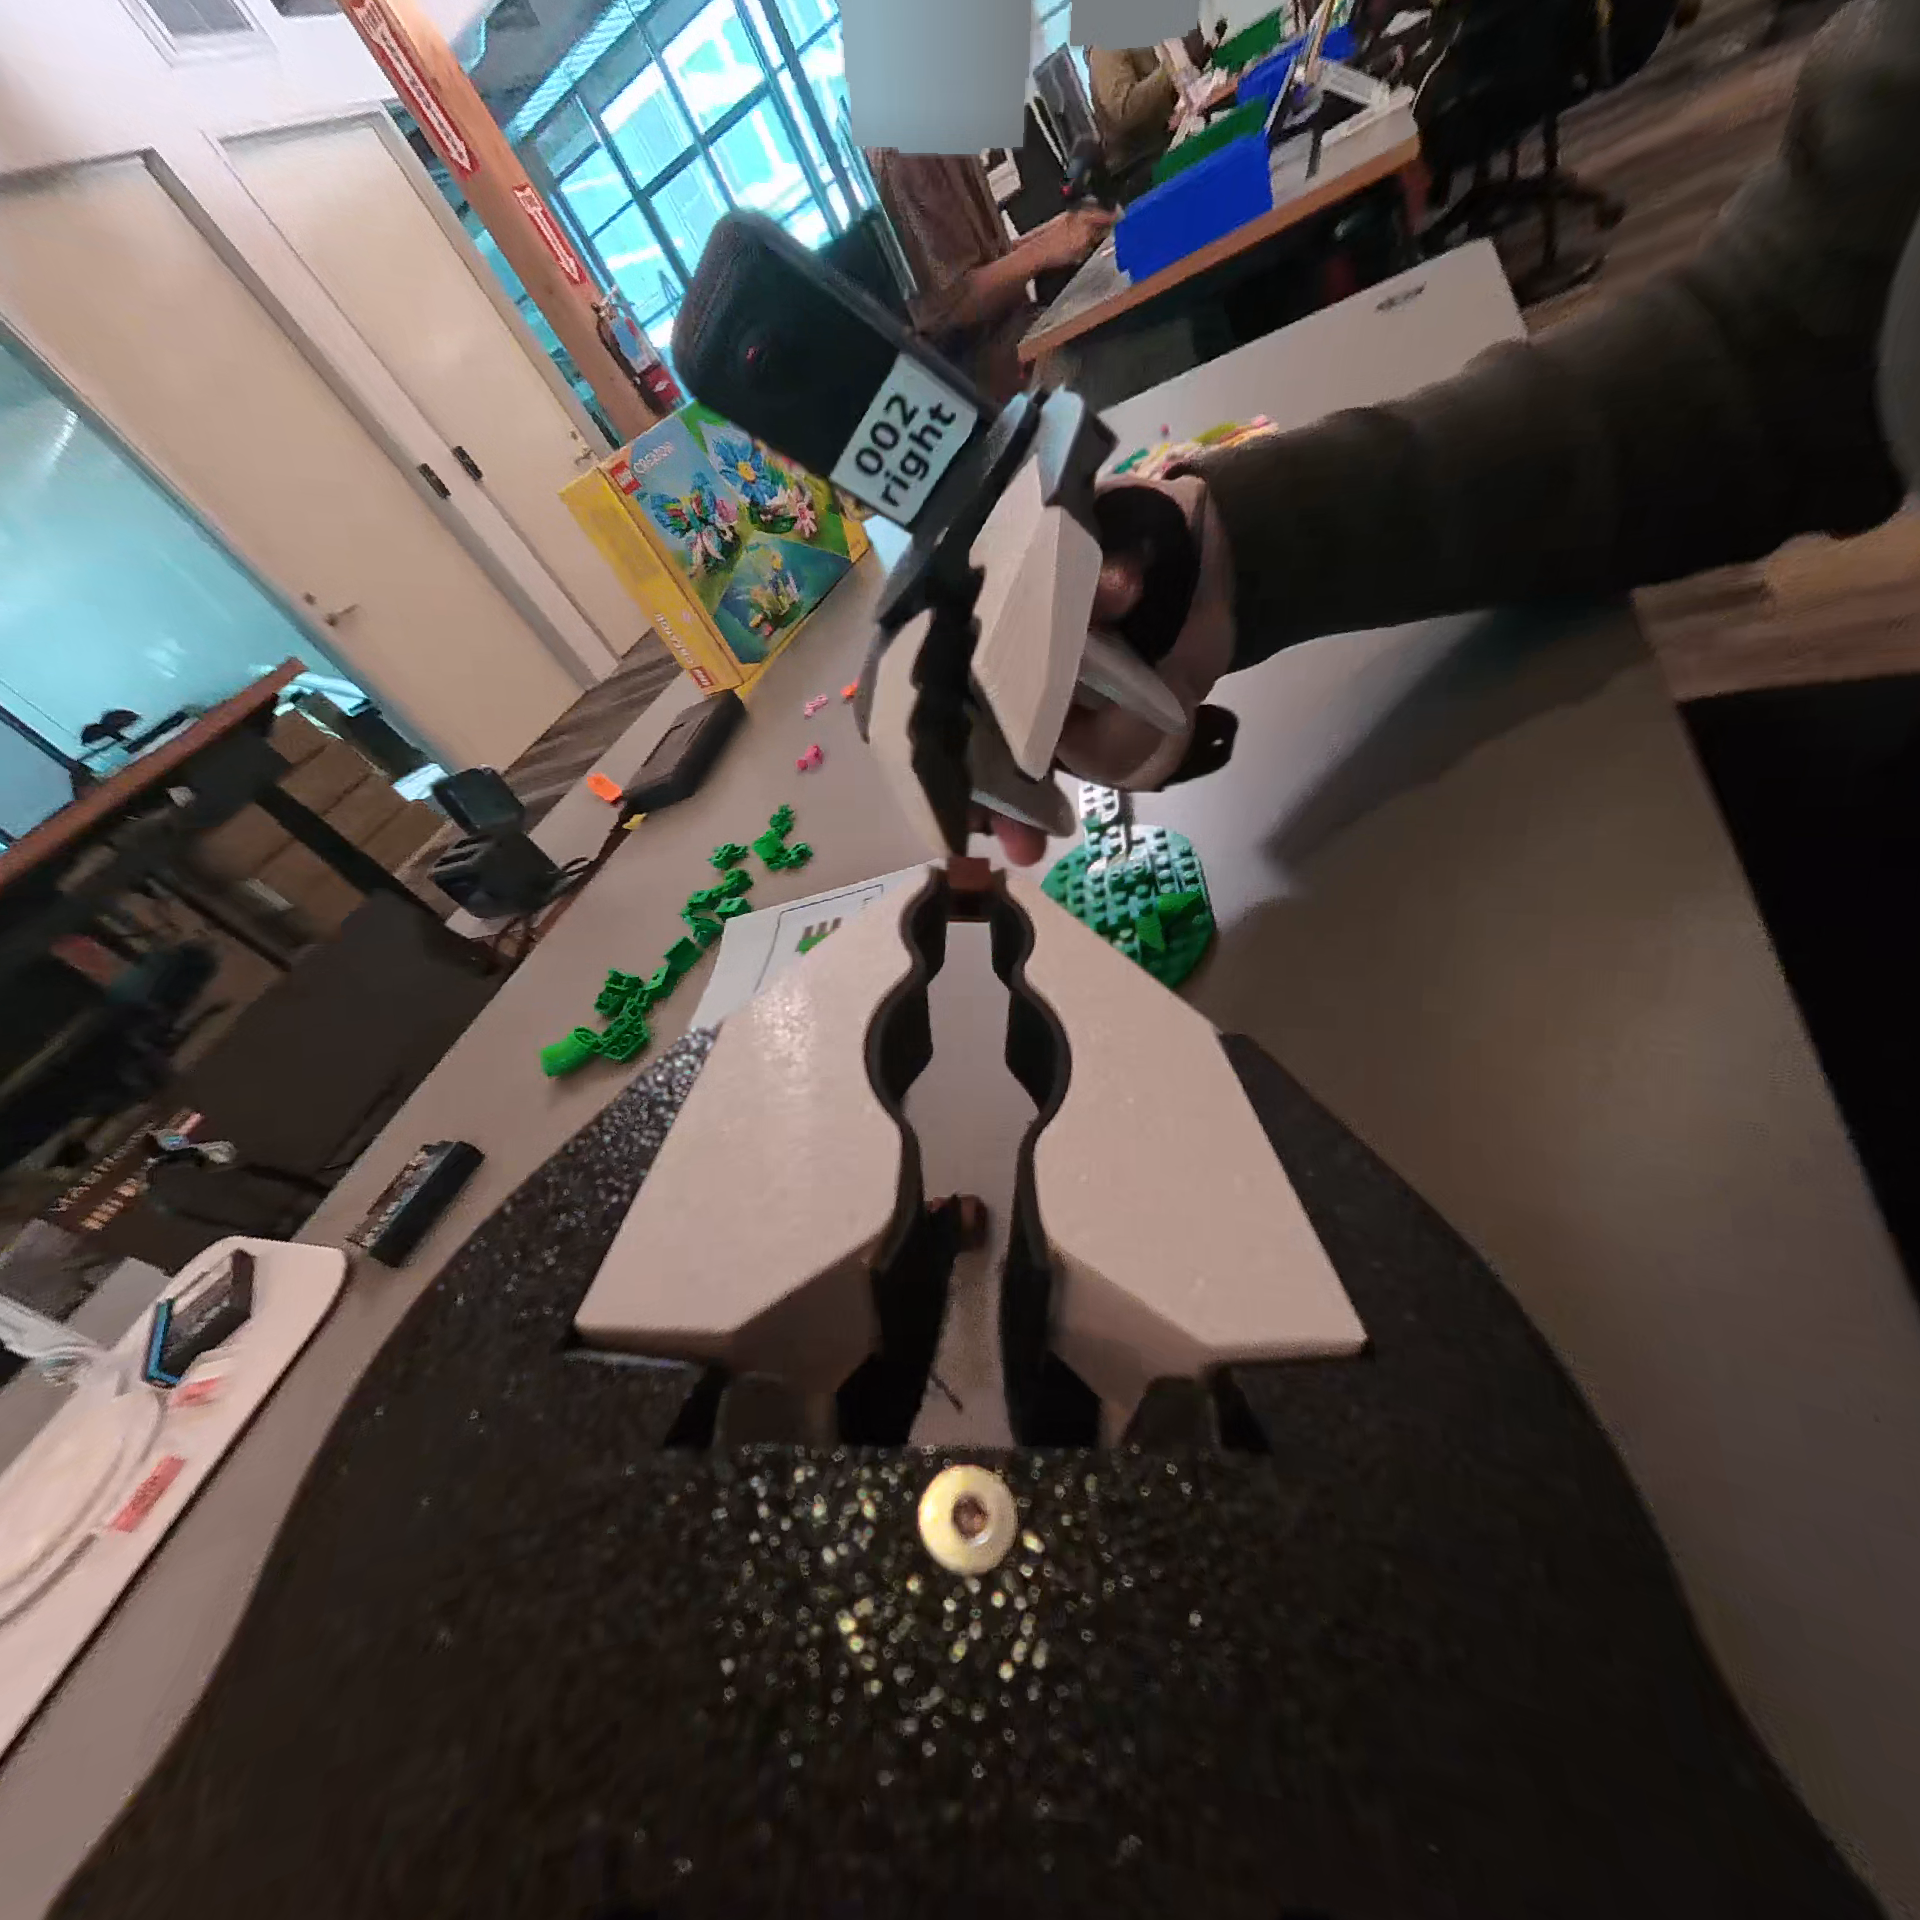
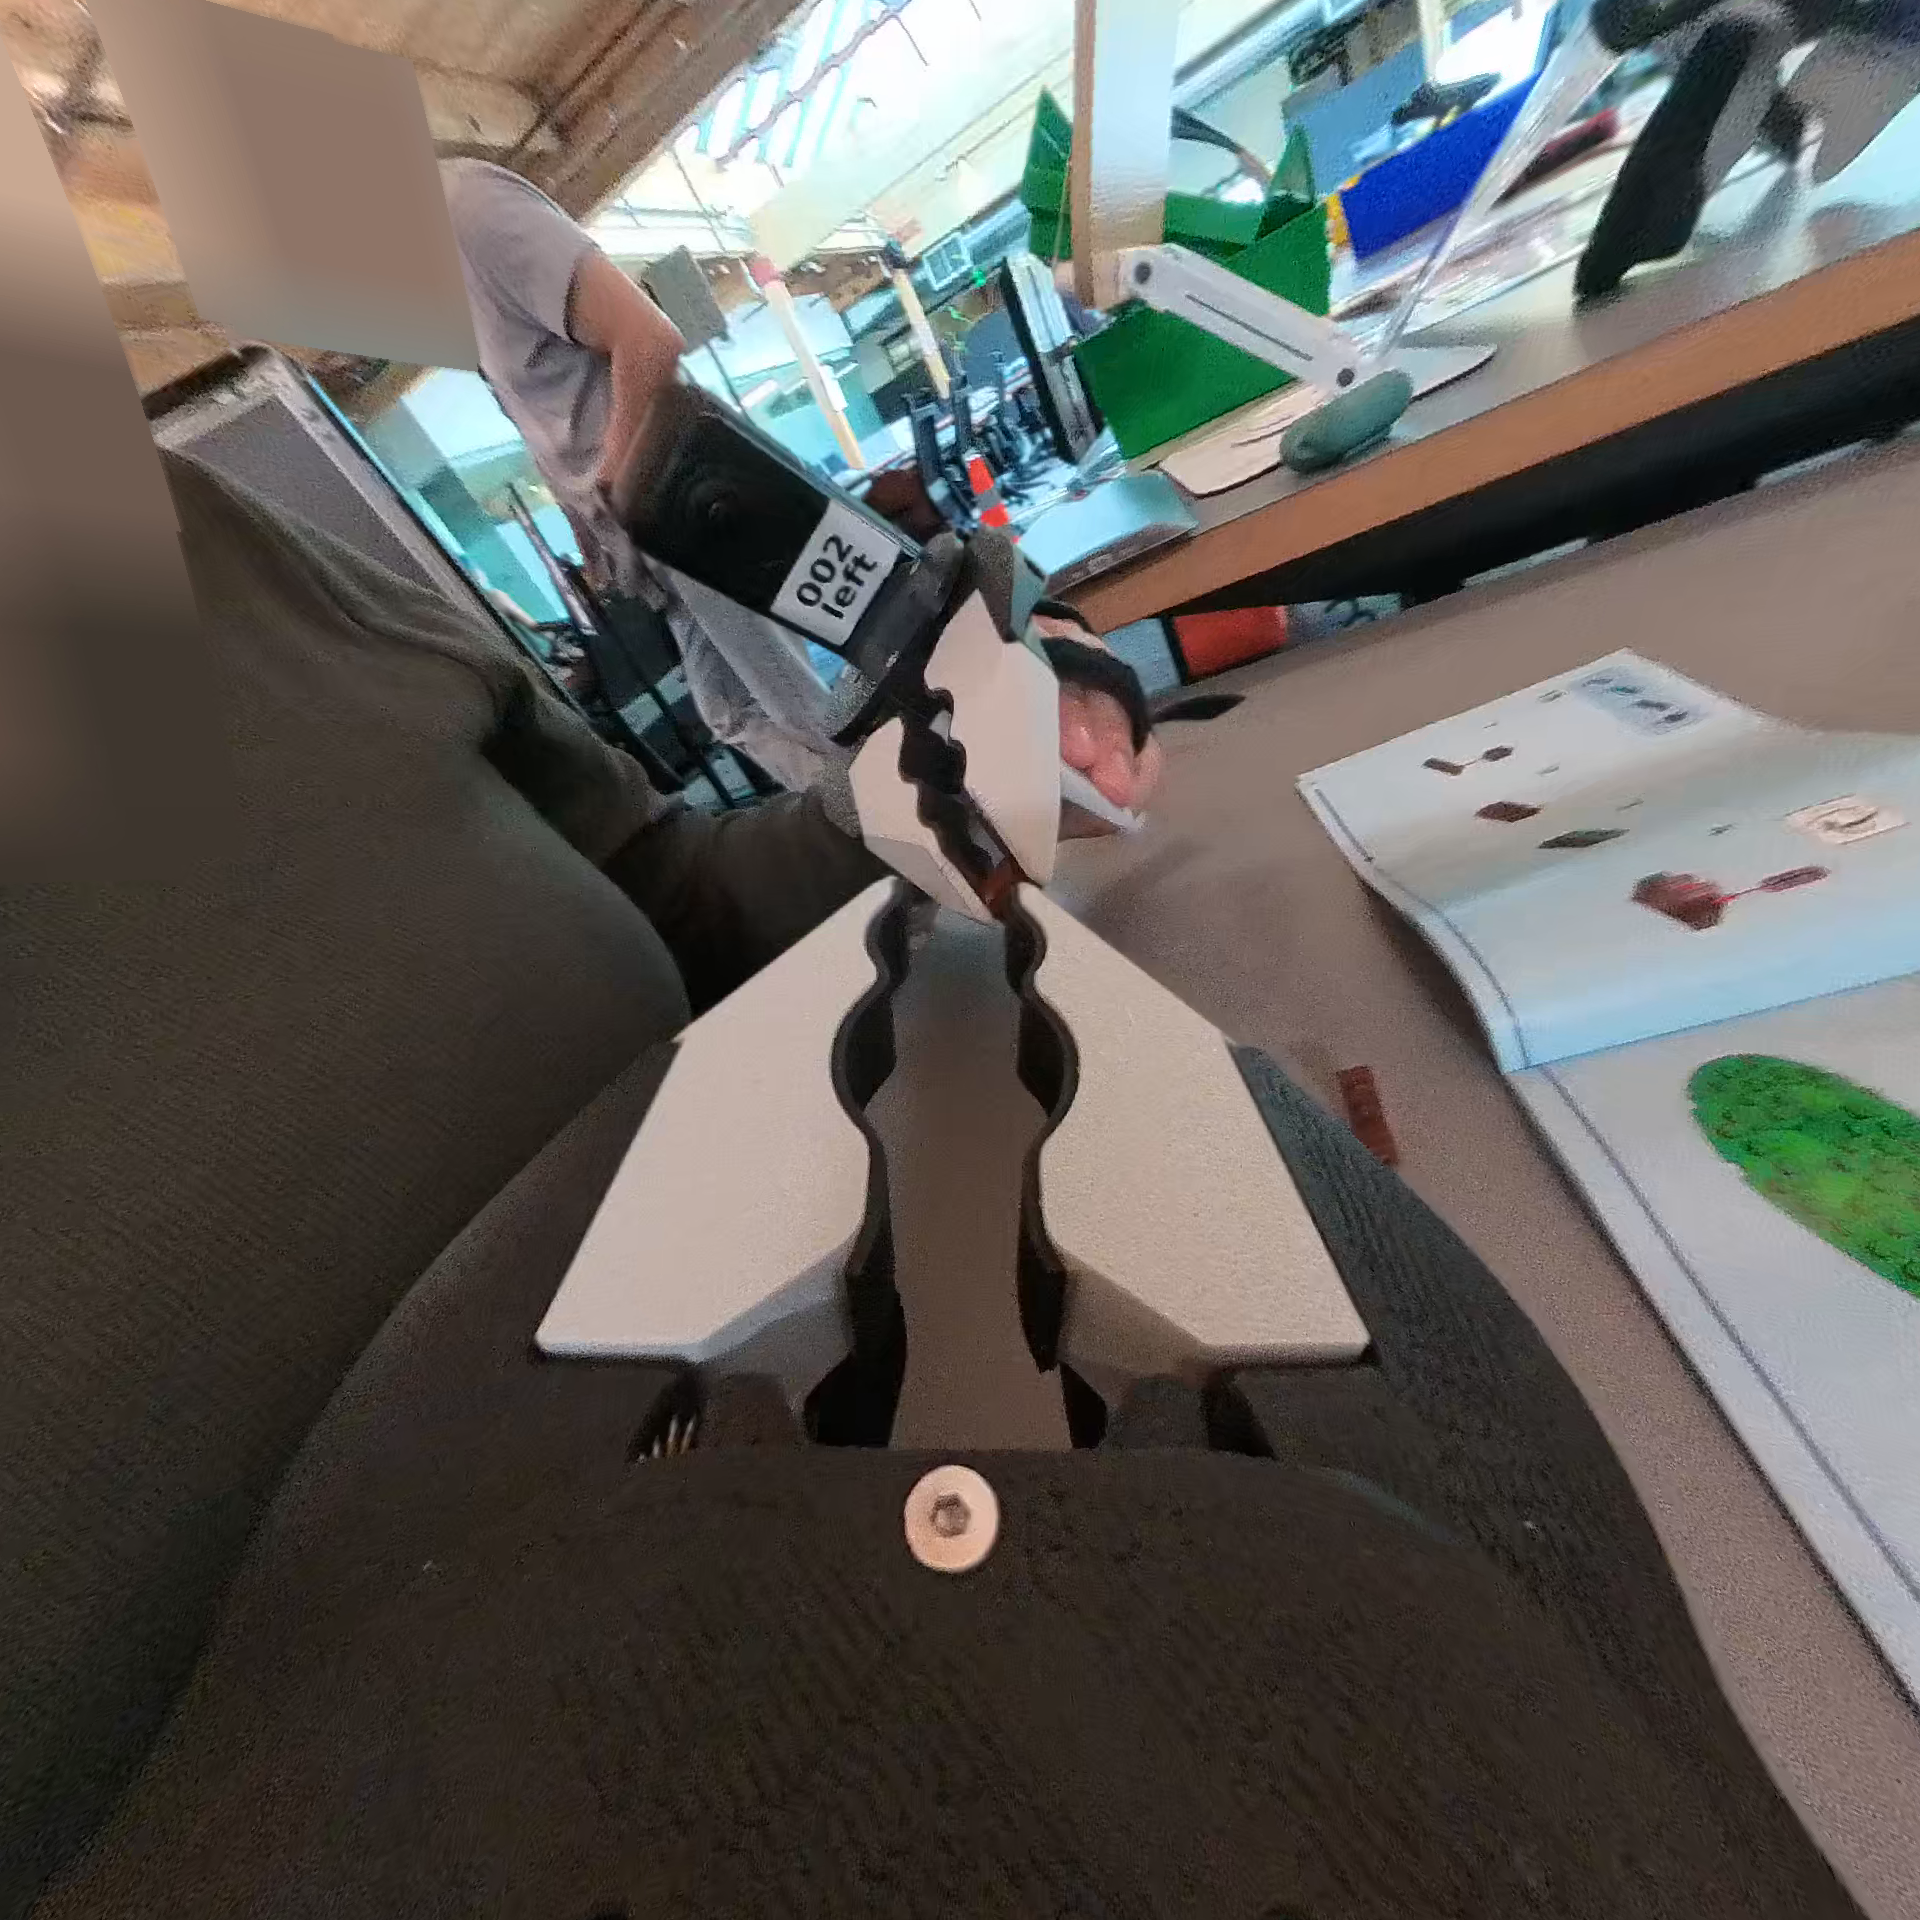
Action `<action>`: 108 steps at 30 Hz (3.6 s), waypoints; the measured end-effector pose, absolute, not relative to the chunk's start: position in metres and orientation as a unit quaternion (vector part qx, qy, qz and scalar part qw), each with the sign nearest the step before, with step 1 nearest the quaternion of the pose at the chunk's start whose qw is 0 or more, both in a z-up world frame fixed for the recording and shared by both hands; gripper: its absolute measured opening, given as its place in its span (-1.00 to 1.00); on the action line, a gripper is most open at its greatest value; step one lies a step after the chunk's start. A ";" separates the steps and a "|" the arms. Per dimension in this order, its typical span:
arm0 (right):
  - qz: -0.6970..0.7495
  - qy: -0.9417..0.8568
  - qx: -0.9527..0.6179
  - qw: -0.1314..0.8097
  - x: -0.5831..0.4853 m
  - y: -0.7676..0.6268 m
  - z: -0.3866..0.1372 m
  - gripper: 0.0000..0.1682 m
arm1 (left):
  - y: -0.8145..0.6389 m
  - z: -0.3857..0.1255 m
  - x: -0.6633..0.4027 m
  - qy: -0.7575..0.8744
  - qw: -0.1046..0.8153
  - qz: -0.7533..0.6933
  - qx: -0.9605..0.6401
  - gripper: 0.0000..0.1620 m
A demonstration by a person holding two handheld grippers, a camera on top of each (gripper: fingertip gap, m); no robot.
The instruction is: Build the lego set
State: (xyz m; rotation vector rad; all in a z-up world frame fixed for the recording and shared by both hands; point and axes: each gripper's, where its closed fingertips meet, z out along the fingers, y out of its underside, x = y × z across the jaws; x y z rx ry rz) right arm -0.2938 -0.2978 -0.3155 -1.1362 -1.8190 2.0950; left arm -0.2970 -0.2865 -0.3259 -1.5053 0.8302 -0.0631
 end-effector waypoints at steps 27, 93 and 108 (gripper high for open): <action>0.522 -0.736 -0.219 0.372 -0.298 -0.298 -0.333 -0.91 | -0.288 -0.327 -0.294 0.302 0.647 -0.155 -0.683 -0.94; 0.716 -0.527 -0.455 -0.056 -0.303 -0.296 -0.333 -0.89 | -0.283 -0.334 -0.295 0.342 0.653 -0.076 -0.672 -0.93; 0.689 -0.544 -0.476 -0.048 -0.306 -0.293 -0.345 -0.90 | -0.282 -0.346 -0.297 0.330 0.639 -0.085 -0.690 -0.93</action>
